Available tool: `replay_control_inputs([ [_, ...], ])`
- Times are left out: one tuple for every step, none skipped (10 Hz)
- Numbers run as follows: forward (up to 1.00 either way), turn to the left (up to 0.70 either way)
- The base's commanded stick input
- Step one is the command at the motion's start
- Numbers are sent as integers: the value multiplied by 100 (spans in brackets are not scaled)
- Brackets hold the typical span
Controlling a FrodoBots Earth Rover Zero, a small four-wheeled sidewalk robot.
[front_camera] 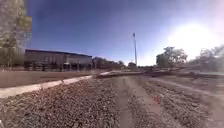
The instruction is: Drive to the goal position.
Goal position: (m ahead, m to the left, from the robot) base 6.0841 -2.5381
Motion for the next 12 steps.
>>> replay_control_inputs([
  [50,0],
  [50,0],
  [50,0],
  [50,0],
  [50,0],
  [50,0],
  [50,0],
  [50,0],
  [50,0],
  [50,0],
  [50,0],
  [50,0],
])
